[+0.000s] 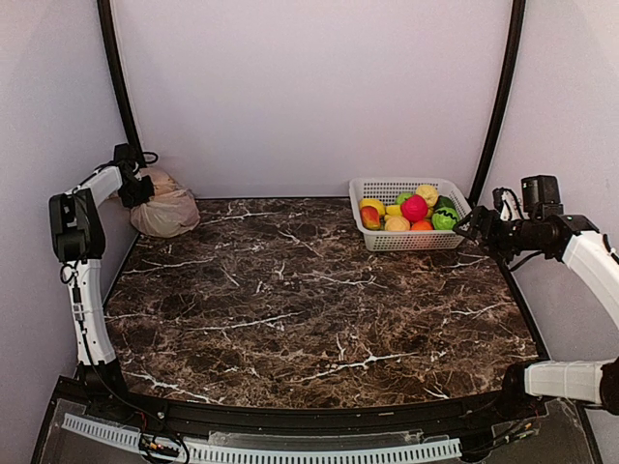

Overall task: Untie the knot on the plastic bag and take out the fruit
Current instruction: Pick up the takeout bag from the corner of the board.

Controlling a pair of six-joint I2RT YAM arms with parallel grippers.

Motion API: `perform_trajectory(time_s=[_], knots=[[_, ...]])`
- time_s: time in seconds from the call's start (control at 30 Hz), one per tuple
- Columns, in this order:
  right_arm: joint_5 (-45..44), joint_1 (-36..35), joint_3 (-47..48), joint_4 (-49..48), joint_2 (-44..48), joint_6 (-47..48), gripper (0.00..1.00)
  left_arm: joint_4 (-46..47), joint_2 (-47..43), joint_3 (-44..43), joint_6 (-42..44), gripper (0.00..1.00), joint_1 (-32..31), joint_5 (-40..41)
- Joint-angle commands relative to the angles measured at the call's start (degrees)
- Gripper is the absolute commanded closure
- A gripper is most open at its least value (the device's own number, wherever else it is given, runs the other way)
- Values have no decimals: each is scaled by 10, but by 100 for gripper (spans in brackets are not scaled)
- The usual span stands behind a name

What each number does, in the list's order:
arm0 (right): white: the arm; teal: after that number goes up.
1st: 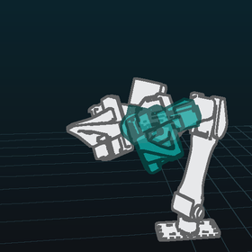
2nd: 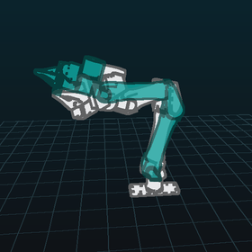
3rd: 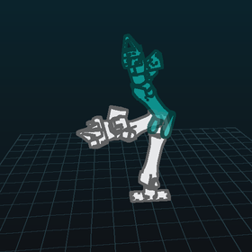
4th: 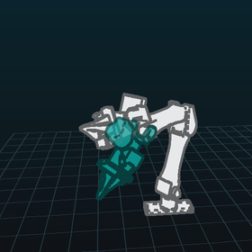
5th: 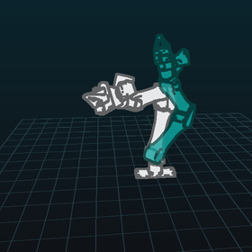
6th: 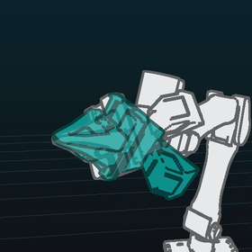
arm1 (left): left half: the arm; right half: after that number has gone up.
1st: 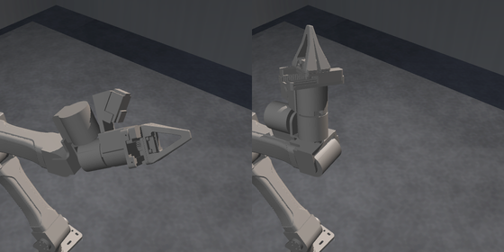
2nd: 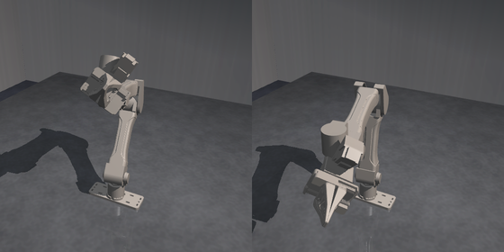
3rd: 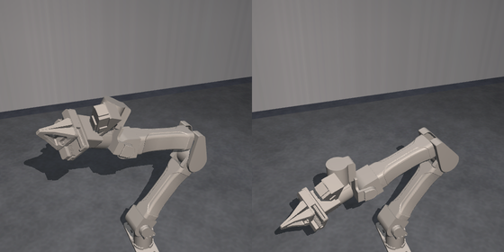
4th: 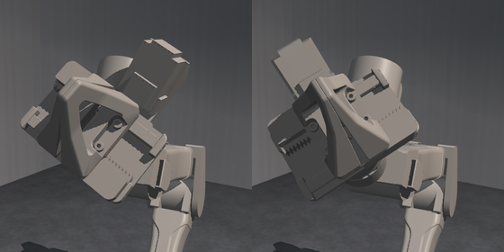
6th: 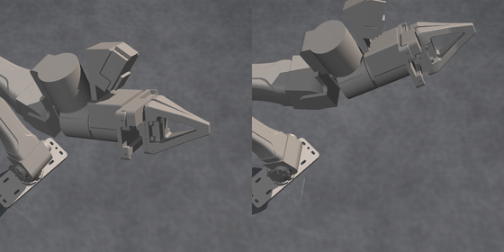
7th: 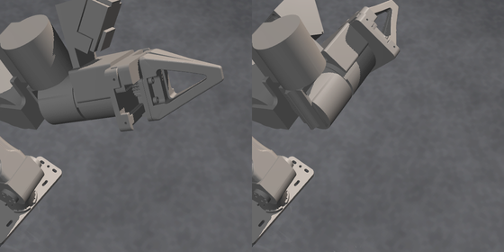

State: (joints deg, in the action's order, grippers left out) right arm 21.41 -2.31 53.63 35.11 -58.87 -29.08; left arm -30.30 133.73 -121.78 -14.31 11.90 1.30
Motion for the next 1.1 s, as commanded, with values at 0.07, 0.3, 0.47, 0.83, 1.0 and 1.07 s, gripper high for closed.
perform_trajectory(time_s=[0.07, 0.3, 0.47, 0.83, 1.0, 1.07], knots=[[-8, -7, 3, -17, 0, -4, 9, -12, -47, -18, 26, 99, 2, -11], [-14, -8, -7, -17, 19, -6, 8, 56, -216, 103, 90, 99, -6, -50], [-9, -10, -10, -19, 30, -3, 8, 172, -400, 313, 98, 99, -9, -93], [31, -12, -8, 1, 59, 35, 8, 140, -688, 522, 82, 99, -159, -218], [34, -12, -8, 15, 78, 45, 7, 133, -757, 572, 43, 99, -265, -212], [33, -12, -9, 21, 82, 44, 7, 133, -762, 583, 28, 99, -306, -209]])
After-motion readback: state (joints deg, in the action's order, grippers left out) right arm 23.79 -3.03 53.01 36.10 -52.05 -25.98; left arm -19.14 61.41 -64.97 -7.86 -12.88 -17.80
